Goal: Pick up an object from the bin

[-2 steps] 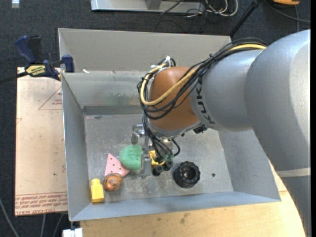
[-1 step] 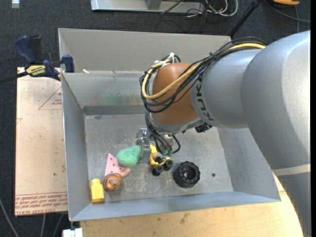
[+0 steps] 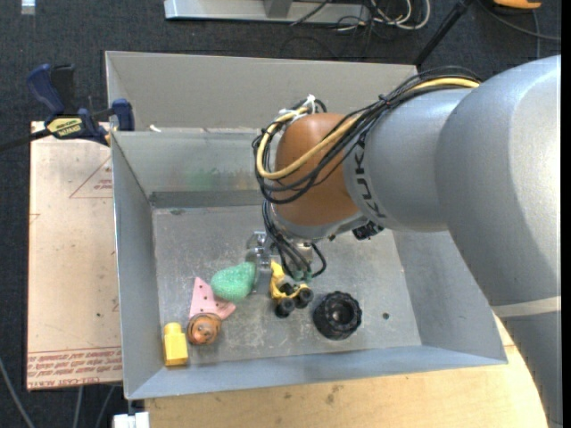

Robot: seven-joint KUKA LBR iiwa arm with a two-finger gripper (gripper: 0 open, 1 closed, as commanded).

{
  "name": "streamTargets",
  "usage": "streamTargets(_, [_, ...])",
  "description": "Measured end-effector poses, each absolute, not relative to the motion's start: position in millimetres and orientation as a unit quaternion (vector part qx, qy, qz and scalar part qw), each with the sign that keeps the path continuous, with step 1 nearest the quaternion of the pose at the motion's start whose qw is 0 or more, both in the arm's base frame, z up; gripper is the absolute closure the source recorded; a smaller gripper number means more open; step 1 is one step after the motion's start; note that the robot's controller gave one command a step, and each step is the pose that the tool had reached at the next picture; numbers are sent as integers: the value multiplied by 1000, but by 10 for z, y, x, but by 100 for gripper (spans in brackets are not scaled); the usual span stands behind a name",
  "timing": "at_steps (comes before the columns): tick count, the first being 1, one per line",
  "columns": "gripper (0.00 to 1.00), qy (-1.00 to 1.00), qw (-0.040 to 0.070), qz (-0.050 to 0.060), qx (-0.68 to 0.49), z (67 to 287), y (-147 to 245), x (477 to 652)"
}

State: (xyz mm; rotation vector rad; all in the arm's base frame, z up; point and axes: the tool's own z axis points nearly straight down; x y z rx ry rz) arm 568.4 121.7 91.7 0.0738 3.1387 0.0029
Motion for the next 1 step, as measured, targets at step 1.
streamTargets(1, [100,999,1,1,36,2089,1199,5552])
